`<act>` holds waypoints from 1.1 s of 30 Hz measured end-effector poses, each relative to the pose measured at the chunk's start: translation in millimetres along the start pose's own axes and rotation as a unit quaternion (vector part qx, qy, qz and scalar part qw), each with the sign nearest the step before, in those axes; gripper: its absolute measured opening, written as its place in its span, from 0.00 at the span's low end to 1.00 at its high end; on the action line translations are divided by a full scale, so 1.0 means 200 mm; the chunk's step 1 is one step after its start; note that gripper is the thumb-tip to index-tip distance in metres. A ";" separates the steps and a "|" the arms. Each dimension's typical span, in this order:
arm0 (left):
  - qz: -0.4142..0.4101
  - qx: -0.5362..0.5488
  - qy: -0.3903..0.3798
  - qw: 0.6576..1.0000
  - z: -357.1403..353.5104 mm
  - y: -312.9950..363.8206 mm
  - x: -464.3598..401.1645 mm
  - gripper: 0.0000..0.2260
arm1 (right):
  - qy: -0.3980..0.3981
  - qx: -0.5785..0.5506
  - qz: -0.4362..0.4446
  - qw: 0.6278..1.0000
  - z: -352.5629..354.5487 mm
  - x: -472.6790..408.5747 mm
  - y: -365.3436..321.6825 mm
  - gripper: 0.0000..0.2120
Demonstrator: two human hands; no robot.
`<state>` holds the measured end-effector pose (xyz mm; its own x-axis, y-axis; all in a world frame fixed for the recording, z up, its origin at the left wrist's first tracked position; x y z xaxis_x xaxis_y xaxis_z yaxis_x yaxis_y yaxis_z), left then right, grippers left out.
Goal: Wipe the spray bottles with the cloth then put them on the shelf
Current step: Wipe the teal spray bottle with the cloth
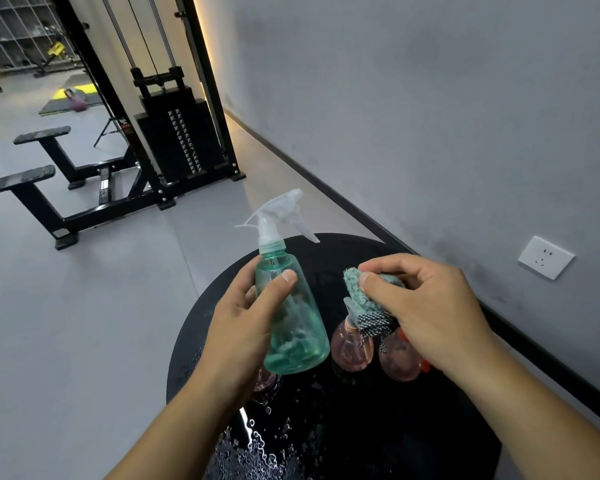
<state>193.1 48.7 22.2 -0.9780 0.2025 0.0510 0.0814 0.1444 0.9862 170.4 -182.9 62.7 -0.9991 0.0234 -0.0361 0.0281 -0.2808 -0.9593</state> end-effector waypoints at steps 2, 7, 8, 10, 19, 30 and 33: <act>0.012 -0.027 0.015 0.999 0.02 -0.01 0.00 0.12 | -0.002 -0.001 -0.001 1.000 0.00 0.00 0.00 0.04; 0.081 -0.065 0.020 0.994 0.02 -0.06 0.02 0.17 | 0.008 -0.010 0.001 1.000 0.01 0.01 0.00 0.04; 0.086 -0.065 0.006 0.994 0.01 -0.05 0.02 0.20 | 0.011 -0.013 0.002 1.000 0.01 0.01 0.00 0.04; 0.106 -0.052 -0.016 0.993 0.00 -0.08 0.02 0.25 | 0.017 -0.014 0.005 1.000 0.02 0.01 0.00 0.04; 0.104 -0.099 -0.037 0.989 0.02 -0.09 0.02 0.09 | 0.033 -0.016 0.025 0.999 0.05 0.00 0.01 0.04; 0.112 -0.136 -0.057 0.983 -0.04 -0.08 0.06 0.11 | 0.058 0.018 0.069 0.996 0.05 0.04 -0.04 0.05; 0.158 -0.152 -0.098 0.971 -0.06 -0.12 0.08 0.24 | 0.063 0.026 0.076 0.995 0.05 0.04 -0.05 0.05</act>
<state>173.3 37.3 1.2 -0.8554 0.3746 0.3578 0.2821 -0.2424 0.9283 161.0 -189.2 74.1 -0.9713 0.0964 -0.2173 0.1732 -0.3390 -0.9247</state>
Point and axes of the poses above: each hand's wrist, its own x-axis away from the middle knuckle, its own z-axis out of the back of the hand, y = z × x, the point moved 9 cm from there along -x, towards the middle knuckle, and after that the axes turned 12 degrees about -y, right-handed, at the moved point
